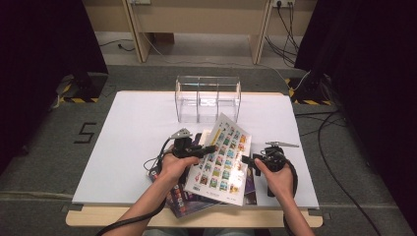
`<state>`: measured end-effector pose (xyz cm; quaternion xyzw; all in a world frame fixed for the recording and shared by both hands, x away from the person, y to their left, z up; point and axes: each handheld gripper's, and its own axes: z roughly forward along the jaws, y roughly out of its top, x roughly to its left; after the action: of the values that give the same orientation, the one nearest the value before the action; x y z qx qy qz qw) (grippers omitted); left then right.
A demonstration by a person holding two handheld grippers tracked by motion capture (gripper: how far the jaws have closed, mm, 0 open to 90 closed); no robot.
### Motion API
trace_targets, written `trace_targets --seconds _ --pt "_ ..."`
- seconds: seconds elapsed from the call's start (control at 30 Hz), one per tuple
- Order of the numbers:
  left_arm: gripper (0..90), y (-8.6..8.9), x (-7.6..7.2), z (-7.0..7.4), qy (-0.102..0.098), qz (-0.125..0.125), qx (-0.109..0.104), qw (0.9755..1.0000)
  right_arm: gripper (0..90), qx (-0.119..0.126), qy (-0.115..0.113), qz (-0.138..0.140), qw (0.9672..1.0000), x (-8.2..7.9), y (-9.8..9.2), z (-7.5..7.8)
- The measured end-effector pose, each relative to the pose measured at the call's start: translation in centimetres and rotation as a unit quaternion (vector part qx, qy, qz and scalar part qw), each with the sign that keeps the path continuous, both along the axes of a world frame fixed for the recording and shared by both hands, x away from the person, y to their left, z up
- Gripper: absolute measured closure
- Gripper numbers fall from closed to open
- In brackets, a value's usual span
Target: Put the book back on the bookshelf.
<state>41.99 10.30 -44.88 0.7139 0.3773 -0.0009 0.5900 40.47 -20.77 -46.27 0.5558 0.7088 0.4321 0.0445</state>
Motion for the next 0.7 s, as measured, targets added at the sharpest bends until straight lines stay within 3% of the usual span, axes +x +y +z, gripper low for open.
trace_targets --seconds 0.23,0.4,0.7 --pt "82.0 0.0 -0.4 0.5 -0.011 -0.007 -0.021 0.9997 38.4 0.035 0.020 0.006 0.9992 1.4 -0.2 -0.4" --pt "82.0 0.2 -0.4 0.2 -0.010 -0.008 -0.033 0.9994 36.8 0.070 0.037 0.004 0.9968 2.2 -0.8 -0.8" --pt "81.9 0.2 -0.5 0.2 -0.009 -0.009 -0.042 0.9990 34.0 0.109 0.056 0.012 0.9924 3.5 -1.1 -1.3"
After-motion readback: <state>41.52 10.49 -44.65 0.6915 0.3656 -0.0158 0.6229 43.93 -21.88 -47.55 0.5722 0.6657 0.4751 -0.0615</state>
